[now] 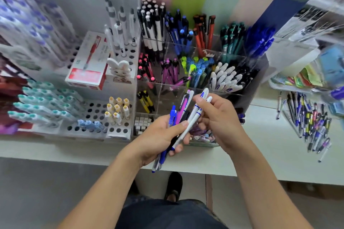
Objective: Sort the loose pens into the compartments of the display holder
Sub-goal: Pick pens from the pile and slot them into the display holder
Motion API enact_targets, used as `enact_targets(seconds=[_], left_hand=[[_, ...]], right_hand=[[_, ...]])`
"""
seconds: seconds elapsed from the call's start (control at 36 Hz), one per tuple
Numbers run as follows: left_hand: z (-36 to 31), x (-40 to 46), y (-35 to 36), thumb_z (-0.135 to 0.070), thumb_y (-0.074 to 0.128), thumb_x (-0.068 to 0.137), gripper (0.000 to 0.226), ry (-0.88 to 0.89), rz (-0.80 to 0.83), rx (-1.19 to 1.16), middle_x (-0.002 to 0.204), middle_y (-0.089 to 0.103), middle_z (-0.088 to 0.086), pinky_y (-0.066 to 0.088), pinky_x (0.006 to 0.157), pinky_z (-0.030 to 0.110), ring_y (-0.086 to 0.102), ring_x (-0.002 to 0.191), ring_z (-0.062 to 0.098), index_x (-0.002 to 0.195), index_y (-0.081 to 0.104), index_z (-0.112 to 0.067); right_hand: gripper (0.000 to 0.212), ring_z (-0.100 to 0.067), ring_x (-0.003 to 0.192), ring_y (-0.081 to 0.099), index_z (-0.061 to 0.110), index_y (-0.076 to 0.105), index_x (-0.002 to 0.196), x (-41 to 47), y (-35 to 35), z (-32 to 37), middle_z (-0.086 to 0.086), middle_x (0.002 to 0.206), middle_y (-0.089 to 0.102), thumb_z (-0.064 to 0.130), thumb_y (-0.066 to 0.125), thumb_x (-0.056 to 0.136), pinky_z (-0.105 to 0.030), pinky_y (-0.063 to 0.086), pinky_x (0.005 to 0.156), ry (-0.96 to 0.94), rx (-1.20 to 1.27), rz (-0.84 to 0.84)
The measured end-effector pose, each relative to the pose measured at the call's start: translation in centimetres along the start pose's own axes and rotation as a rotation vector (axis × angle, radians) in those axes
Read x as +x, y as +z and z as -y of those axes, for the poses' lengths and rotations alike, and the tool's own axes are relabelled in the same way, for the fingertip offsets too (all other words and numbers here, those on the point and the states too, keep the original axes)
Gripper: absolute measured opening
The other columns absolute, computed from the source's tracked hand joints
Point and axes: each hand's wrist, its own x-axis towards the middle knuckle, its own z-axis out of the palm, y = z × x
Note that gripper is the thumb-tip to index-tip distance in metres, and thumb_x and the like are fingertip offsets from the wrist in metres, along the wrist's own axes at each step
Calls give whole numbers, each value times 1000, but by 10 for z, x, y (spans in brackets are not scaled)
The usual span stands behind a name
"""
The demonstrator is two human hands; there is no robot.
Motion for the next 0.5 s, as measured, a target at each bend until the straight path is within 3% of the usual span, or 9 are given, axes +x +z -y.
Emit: enact_targets(seconds=[0.06, 0.17, 0.25, 0.33, 0.5], left_hand=[[-2, -2, 0, -29, 51, 105, 21, -19, 48, -9, 70, 60, 7, 35, 38, 21, 50, 48, 17, 96, 63, -13], [-7, -6, 0, -31, 49, 105, 35, -44, 154, -16, 64, 56, 7, 36, 36, 19, 50, 44, 15, 81, 74, -27], [-8, -4, 1, -32, 51, 102, 27, -27, 124, -1, 64, 56, 4, 33, 36, 19, 49, 43, 13, 90, 70, -18], [-4, -1, 1, -30, 53, 103, 22, -13, 86, 75, 68, 59, 5, 34, 38, 20, 50, 45, 14, 97, 60, -10], [1, 1, 0, -33, 57, 100, 18, -18, 117, 113, 70, 55, 2, 29, 40, 19, 43, 47, 13, 86, 67, -29]], right_hand=[[10, -20, 45, 44, 11, 69, 101, -1, 0, 3, -13, 63, 56, 17, 61, 101, -25, 35, 41, 19, 53, 101], [21, -13, 37, 46, 4, 69, 105, -3, -3, 10, -7, 52, 56, 22, 64, 94, -22, 29, 37, 30, 81, 250], [19, -10, 36, 44, 2, 63, 88, -3, -3, 9, -4, 50, 54, 18, 63, 97, -19, 29, 35, 2, 101, 200], [25, -11, 39, 41, 12, 63, 74, -3, -5, 6, -3, 52, 52, 16, 62, 99, -19, 30, 35, -4, 107, 157], [24, -14, 44, 45, 13, 66, 75, -5, -8, 0, -9, 59, 56, 17, 64, 98, -19, 33, 37, -8, 74, 123]])
